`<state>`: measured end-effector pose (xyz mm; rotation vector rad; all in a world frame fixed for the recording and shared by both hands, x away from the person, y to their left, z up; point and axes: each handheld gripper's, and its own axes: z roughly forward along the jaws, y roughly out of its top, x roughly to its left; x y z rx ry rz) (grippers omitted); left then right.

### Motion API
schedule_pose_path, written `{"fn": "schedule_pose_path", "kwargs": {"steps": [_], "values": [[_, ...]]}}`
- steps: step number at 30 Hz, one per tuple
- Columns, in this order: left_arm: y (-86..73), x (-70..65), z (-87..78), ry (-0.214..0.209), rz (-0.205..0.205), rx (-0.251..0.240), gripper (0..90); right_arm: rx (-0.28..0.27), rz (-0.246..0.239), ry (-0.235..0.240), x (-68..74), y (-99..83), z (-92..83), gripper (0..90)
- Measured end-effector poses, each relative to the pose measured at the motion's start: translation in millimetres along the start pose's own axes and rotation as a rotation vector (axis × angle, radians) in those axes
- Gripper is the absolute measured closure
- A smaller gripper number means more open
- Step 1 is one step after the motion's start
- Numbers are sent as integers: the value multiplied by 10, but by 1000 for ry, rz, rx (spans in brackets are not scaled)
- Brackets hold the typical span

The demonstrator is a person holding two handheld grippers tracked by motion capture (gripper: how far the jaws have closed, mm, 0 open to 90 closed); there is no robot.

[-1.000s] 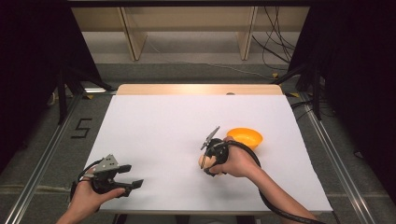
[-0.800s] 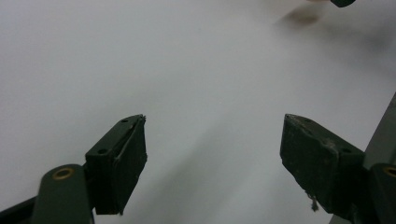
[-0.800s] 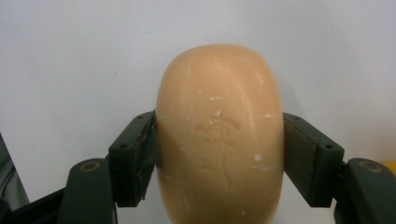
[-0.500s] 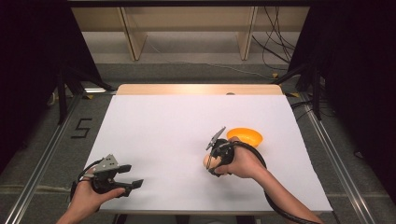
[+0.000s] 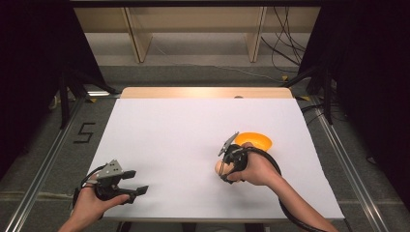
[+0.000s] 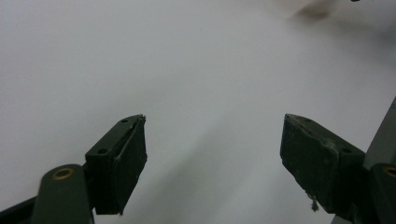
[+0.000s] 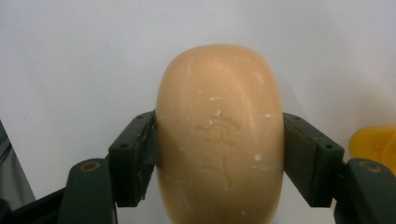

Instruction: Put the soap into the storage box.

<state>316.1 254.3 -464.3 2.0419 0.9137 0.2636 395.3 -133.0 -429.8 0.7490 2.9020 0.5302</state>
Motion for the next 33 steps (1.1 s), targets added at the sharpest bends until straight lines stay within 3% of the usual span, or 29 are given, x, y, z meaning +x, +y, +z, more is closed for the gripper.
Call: {"fn": "schedule_pose_path", "kwargs": {"steps": [3,5,14,23,25,31,32,33], "values": [[-6,-12,14,-1,-26,-7,223,-3,10,-3,-9,-26,-10,333],[-4,-3,11,0,-6,-10,223,-3,21,-3,-16,-52,-20,333],[-1,8,4,4,1,8,223,17,19,-9,-50,-125,-50,333],[-2,9,7,4,0,9,223,16,11,-17,-84,-169,-79,333],[-6,6,16,0,-5,0,223,24,35,-25,-77,-180,-87,332],[-3,0,18,1,-11,3,223,19,19,-21,-95,-206,-104,333],[-5,1,22,0,-10,-1,223,22,40,-22,-84,-212,-113,333],[-5,3,21,1,-10,0,223,19,23,-23,-98,-213,-113,333]]}}
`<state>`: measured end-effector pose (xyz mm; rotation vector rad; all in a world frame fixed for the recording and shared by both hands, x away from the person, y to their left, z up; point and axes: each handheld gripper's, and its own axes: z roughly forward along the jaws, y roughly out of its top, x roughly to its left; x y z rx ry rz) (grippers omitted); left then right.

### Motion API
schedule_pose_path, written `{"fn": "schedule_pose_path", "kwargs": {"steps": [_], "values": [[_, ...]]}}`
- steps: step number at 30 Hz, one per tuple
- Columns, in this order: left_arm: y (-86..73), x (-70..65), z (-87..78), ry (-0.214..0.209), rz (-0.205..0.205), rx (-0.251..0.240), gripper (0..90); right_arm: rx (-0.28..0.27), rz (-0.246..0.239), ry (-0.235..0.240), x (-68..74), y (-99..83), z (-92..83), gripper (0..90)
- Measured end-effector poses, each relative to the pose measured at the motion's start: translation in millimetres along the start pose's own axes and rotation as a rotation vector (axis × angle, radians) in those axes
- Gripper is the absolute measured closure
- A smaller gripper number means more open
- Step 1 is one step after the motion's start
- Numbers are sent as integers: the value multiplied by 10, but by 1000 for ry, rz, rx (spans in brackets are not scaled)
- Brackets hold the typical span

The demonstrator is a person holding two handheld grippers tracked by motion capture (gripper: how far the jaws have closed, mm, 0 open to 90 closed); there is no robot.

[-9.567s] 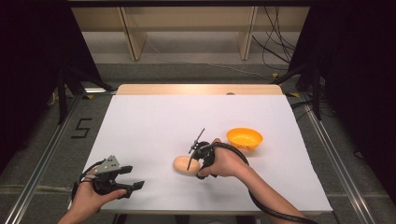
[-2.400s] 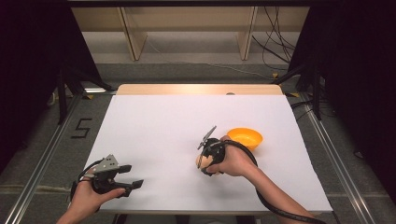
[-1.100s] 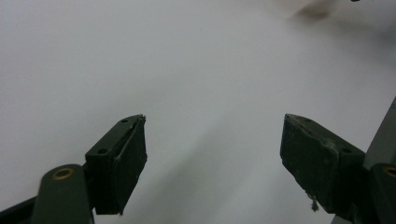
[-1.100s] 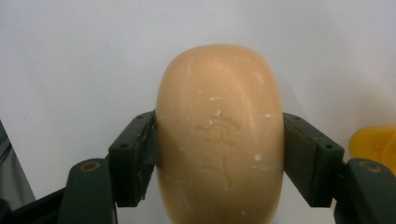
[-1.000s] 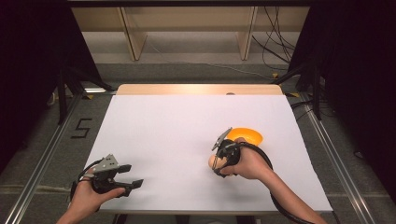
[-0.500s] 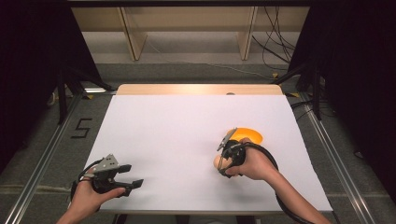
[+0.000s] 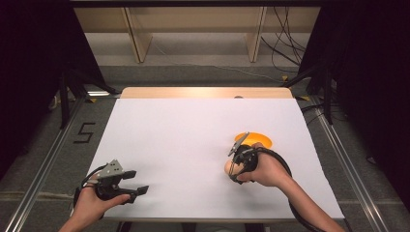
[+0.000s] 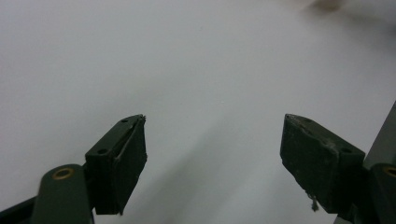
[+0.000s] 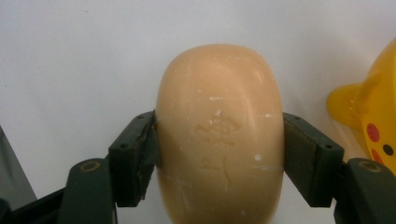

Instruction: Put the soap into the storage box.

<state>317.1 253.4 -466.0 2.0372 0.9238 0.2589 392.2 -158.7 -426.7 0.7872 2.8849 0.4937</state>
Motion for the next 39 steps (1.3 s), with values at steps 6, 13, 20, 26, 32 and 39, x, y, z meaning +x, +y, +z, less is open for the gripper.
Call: {"fn": "schedule_pose_path", "kwargs": {"steps": [6,13,20,26,32,39], "values": [[0,0,2,-1,-5,-3,223,4,10,-12,-9,-34,-17,332],[1,5,-6,1,0,3,223,6,6,-11,-31,-67,-35,333],[2,6,-7,1,1,3,222,7,33,-24,-47,-108,-66,333],[3,8,-9,0,1,4,222,10,33,-33,-72,-139,-72,333],[4,7,-8,0,1,4,222,11,44,-34,-95,-158,-99,333],[4,19,-18,1,14,15,222,3,66,-37,-112,-186,-126,332]]}}
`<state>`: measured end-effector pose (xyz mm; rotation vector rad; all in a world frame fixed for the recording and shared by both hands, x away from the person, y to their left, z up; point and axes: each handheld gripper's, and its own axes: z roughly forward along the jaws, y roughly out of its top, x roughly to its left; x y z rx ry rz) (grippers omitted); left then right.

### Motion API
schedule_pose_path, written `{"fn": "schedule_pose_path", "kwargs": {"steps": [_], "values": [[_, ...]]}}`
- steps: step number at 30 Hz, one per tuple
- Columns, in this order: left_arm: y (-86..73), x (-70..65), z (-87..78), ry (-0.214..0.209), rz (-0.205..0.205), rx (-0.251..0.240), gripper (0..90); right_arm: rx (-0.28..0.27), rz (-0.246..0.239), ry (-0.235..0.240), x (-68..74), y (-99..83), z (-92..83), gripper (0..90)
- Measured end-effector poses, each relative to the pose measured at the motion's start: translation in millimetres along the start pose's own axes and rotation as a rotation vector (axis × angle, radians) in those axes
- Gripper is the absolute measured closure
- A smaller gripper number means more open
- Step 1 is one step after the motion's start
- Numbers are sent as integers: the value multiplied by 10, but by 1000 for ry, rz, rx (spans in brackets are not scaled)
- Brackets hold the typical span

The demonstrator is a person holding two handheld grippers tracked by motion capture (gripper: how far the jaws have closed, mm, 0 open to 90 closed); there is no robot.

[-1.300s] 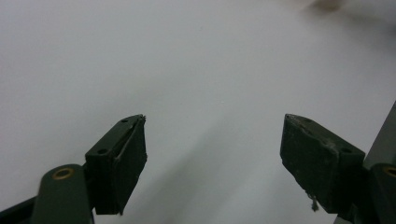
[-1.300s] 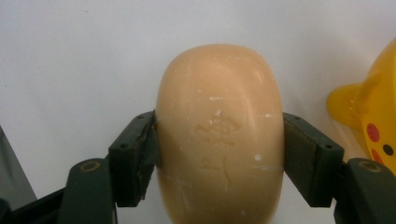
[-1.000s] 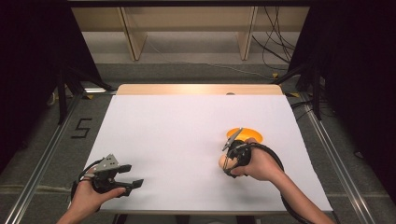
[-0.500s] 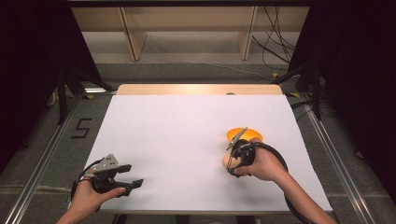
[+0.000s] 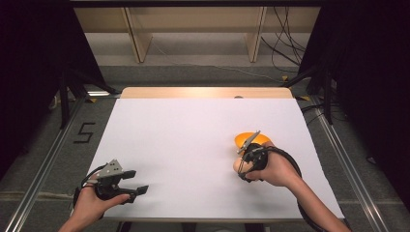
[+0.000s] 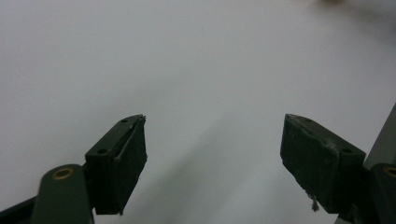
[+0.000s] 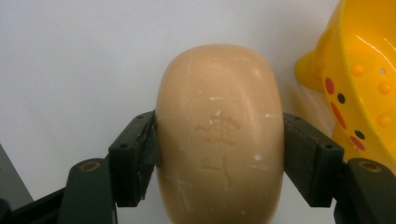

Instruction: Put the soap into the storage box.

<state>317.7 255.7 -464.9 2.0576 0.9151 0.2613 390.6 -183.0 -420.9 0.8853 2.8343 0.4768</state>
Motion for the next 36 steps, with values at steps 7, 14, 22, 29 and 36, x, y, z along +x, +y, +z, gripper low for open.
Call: {"fn": "schedule_pose_path", "kwargs": {"steps": [7,14,22,29,36], "values": [[0,-9,8,0,-12,-10,222,4,-27,-13,-52,-27,-15,333],[-1,-13,12,-1,-19,-17,223,3,-6,-22,-64,-51,-26,333],[-2,-11,11,0,-20,-17,222,-8,4,-20,-84,-72,-46,333],[-1,-12,12,2,-22,-19,222,-8,19,-33,-103,-97,-80,333],[-1,-11,12,2,-24,-20,222,-13,23,-43,-135,-128,-109,333]]}}
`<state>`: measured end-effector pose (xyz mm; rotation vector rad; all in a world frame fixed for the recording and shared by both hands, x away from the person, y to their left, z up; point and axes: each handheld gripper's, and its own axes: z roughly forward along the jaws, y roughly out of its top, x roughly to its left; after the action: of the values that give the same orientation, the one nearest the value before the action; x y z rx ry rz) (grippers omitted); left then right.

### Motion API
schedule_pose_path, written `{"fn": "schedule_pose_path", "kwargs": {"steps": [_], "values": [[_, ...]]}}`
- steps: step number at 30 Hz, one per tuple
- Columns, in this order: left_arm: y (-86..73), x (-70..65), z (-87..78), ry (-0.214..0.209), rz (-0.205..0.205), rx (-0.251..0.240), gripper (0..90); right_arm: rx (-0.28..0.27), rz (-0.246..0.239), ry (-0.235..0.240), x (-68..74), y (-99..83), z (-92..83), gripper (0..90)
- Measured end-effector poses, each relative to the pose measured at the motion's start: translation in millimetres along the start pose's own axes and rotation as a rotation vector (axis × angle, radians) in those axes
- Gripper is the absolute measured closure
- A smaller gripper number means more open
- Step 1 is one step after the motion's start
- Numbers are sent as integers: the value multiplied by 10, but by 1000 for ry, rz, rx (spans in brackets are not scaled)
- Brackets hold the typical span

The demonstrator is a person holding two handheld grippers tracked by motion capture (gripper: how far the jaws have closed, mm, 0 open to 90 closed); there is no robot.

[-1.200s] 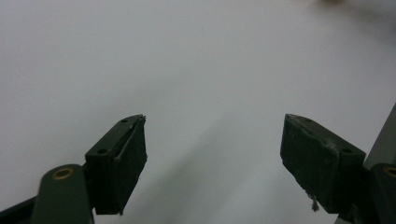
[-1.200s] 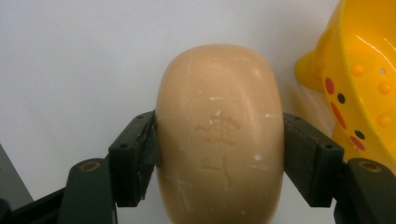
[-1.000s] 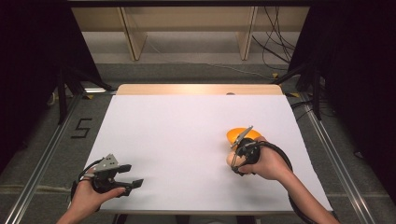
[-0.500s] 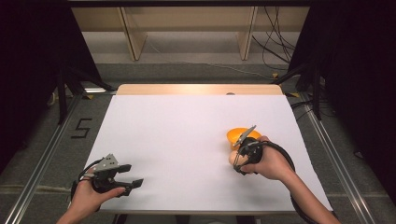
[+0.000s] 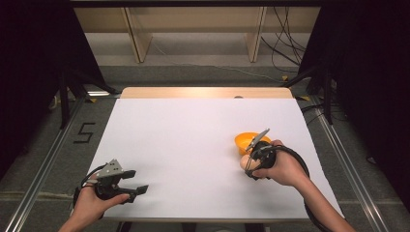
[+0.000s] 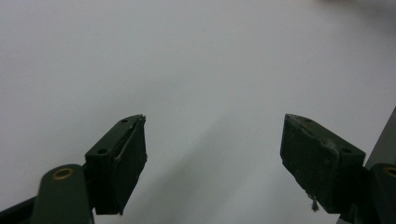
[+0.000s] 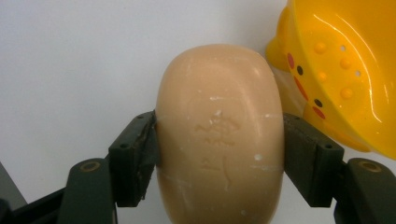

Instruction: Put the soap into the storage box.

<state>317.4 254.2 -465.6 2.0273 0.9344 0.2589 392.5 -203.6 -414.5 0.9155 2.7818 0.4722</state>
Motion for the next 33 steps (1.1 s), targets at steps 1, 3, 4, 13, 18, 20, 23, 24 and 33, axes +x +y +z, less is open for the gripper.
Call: {"fn": "schedule_pose_path", "kwargs": {"steps": [1,3,4,13,18,20,23,24,33], "values": [[0,0,0,0,1,0,222,7,6,-1,-3,-3,-1,333],[0,0,0,0,1,-1,222,0,-19,0,-20,-4,-4,333],[0,0,-1,-1,1,-1,222,-5,2,6,-10,-6,-11,333],[1,0,0,1,-1,-2,222,-6,18,-2,-40,-21,-65,333],[1,0,-2,1,-1,-2,222,-16,11,-10,-66,-35,-97,333],[1,0,-1,1,-2,-2,222,-16,20,-14,-73,-38,-111,333],[1,1,-2,1,-1,-2,222,-14,29,-19,-82,-40,-128,333],[1,1,-3,1,-1,-2,222,-15,30,-20,-88,-40,-135,333],[1,17,-3,16,13,13,222,-23,27,-35,-140,-25,-165,333]]}}
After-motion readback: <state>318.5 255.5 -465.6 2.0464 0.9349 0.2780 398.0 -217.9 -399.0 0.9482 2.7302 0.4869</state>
